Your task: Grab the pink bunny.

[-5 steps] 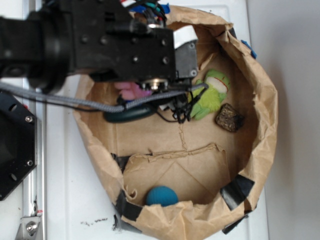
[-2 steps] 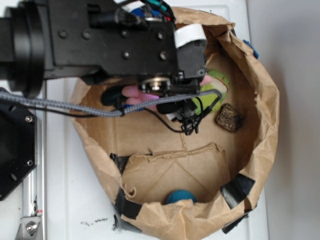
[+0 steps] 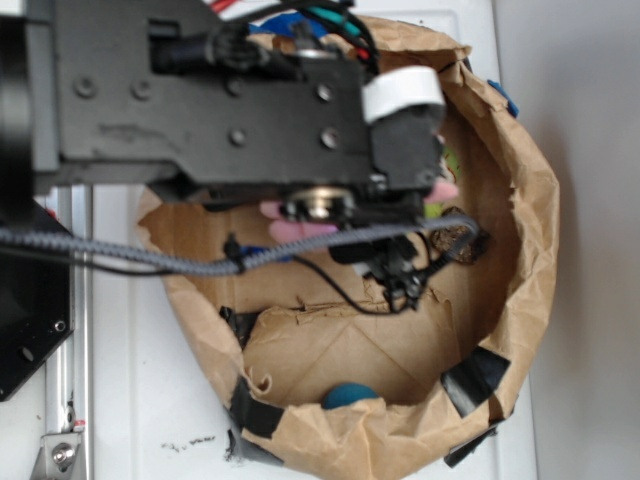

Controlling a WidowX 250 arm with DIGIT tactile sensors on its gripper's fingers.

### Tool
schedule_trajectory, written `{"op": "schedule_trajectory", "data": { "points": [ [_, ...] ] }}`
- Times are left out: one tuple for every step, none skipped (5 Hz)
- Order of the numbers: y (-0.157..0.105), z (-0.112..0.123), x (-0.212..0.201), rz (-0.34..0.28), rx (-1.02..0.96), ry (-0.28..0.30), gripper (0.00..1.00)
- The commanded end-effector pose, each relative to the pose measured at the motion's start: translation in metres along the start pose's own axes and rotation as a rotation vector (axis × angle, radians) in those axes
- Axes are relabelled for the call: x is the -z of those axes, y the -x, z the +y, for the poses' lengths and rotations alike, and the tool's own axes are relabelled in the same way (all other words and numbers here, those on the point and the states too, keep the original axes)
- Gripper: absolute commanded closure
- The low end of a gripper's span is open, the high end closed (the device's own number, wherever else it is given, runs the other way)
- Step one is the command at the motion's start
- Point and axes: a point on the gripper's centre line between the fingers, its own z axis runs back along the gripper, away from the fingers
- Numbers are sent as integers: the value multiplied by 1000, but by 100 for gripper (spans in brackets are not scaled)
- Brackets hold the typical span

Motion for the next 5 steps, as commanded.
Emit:
{"op": "schedule_trajectory", "data": {
  "points": [
    [4,-6,-66,70,92,128,100],
    [14,4,-89,117,92,136,100],
    [15,10,-89,111,73,112,100],
    [14,13,-86,110,62,108,100],
    [12,13,-84,107,55,104,100]
  ]
}}
